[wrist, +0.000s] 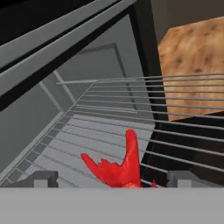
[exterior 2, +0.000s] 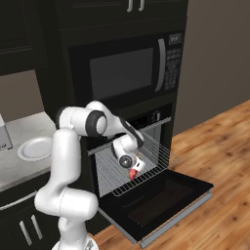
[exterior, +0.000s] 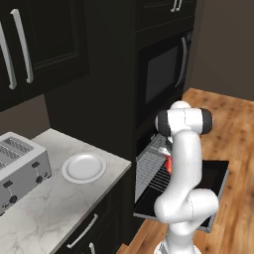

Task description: Place the fish on the rack of the oven, and slide the rack back inside. Close the oven door.

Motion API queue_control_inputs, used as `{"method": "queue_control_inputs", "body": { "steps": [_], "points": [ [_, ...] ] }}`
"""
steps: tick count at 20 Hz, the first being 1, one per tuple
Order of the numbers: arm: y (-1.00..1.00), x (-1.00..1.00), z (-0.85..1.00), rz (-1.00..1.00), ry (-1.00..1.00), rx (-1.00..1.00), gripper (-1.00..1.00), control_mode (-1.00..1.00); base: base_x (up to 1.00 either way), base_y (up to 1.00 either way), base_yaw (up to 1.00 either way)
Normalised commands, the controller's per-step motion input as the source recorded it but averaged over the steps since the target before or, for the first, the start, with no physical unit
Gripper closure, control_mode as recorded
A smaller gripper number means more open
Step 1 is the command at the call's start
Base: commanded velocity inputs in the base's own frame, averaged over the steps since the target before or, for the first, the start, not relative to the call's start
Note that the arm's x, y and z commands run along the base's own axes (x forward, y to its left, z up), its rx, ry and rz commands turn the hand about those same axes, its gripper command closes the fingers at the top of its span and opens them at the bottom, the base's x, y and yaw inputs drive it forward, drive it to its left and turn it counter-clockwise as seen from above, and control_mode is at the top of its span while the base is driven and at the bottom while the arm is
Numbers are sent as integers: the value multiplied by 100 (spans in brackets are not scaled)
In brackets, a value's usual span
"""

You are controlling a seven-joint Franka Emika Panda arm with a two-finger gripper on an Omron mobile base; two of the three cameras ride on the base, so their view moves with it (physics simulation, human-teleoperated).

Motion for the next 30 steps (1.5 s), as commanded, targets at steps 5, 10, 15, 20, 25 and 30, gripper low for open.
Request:
{"method": "queue_control_inputs", "body": {
  "steps": [5, 10, 15, 20, 25, 30],
  "points": [
    [36, 26, 36, -2, 13, -14, -100, -100, 0, 0, 0],
    [15, 24, 20, -1, 16, -16, -100, -100, 0, 0, 0],
    [-23, -21, 13, -1, 4, -16, -100, -100, 0, 0, 0],
    [-76, -67, 1, -3, 0, -11, -100, -100, 0, 0, 0],
    [-92, -69, 0, 0, 2, -2, -100, -100, 0, 0, 0],
    [-90, -64, 0, 2, 4, 7, -100, -100, 0, 0, 0]
  ]
}}
